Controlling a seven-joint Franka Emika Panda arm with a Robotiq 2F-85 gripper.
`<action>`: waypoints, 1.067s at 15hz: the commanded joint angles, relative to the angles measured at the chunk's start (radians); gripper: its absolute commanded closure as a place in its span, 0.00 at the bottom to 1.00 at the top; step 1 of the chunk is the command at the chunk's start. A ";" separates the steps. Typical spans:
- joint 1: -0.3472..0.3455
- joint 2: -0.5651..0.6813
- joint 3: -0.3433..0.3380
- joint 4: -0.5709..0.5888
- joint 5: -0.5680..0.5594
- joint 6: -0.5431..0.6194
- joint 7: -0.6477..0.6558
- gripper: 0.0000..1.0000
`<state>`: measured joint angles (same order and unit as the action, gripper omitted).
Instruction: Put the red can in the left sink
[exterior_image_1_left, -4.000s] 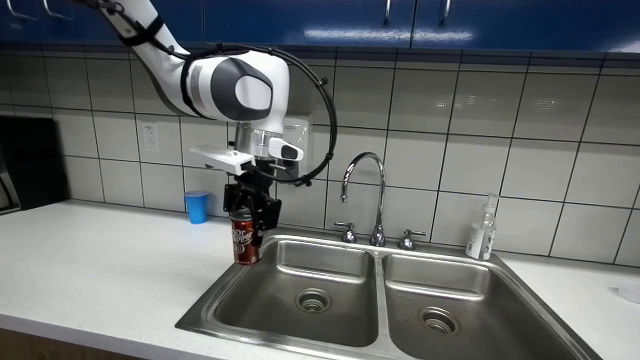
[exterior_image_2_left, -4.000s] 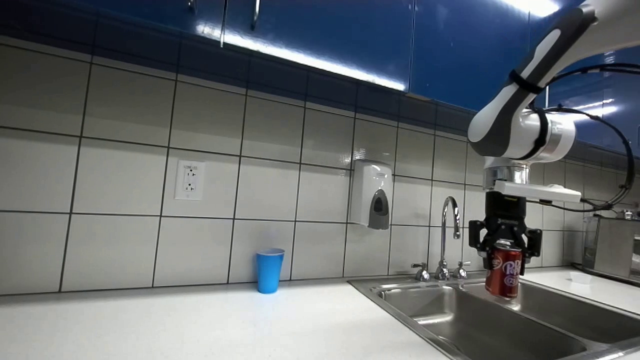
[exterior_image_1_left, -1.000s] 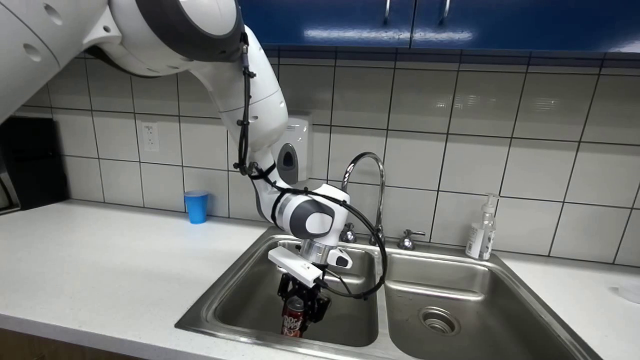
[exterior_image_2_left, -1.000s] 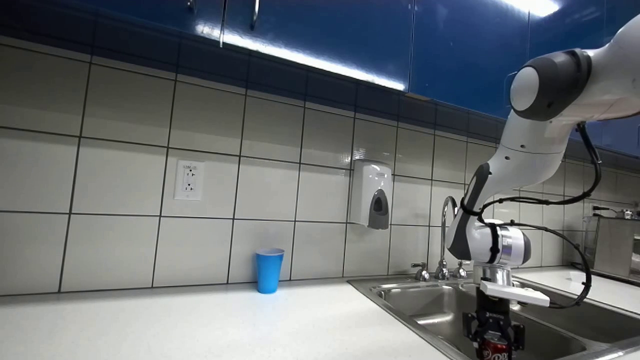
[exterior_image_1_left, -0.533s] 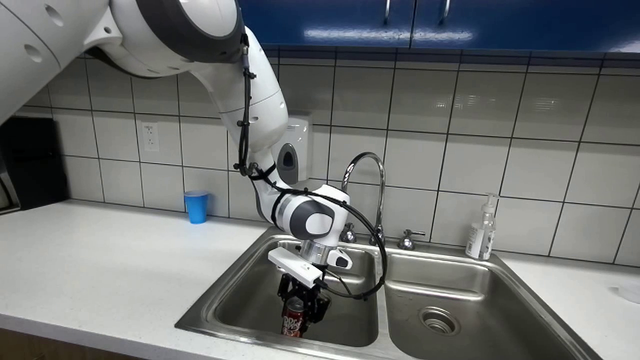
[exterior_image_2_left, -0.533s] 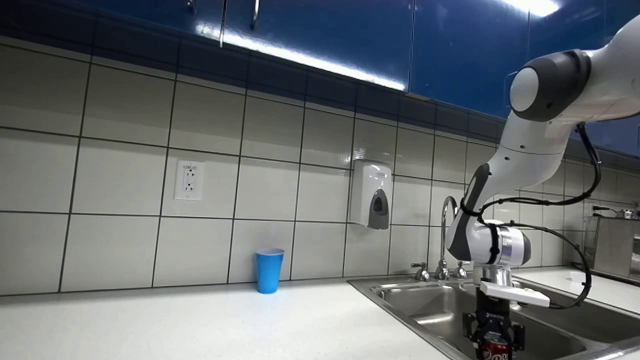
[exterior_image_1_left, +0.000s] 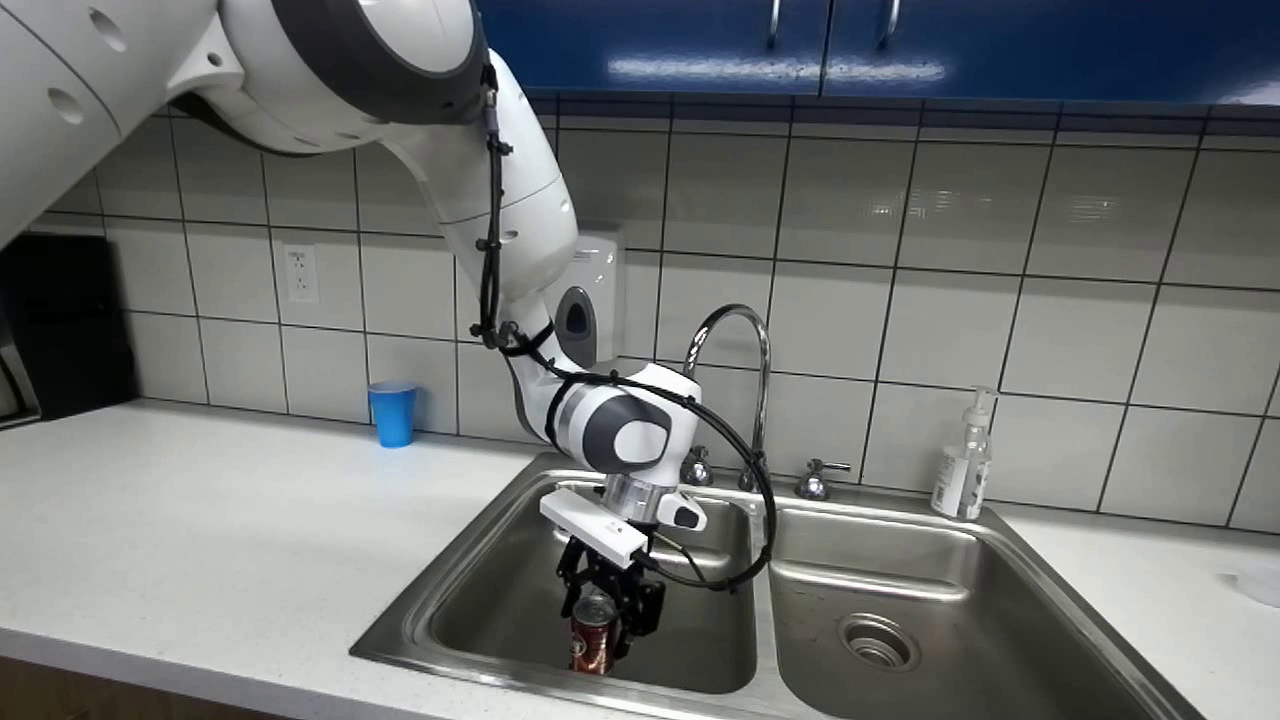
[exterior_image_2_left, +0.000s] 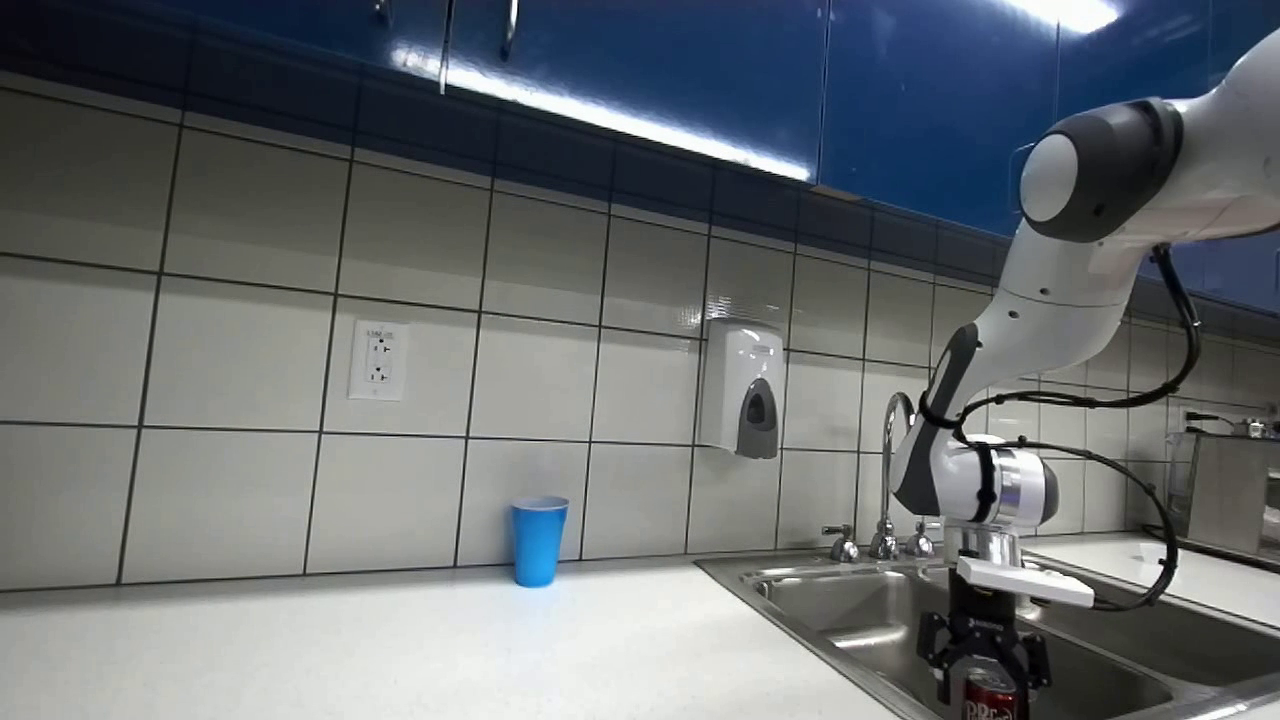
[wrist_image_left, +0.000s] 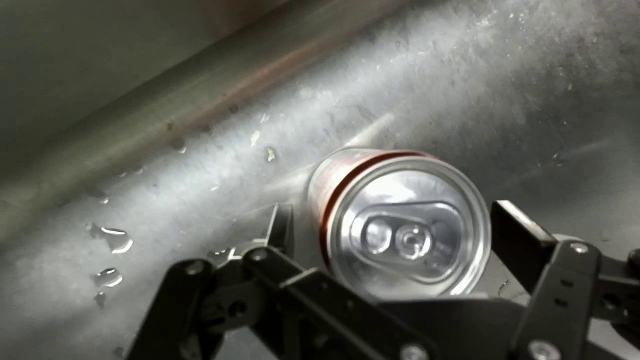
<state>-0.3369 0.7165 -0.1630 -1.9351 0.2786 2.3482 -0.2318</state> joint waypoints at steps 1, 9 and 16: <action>-0.003 -0.082 0.013 -0.035 -0.030 -0.062 0.039 0.00; 0.052 -0.344 -0.017 -0.140 -0.147 -0.240 0.046 0.00; 0.105 -0.597 -0.012 -0.255 -0.201 -0.268 0.080 0.00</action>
<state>-0.2604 0.2491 -0.1694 -2.0950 0.1159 2.0572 -0.2063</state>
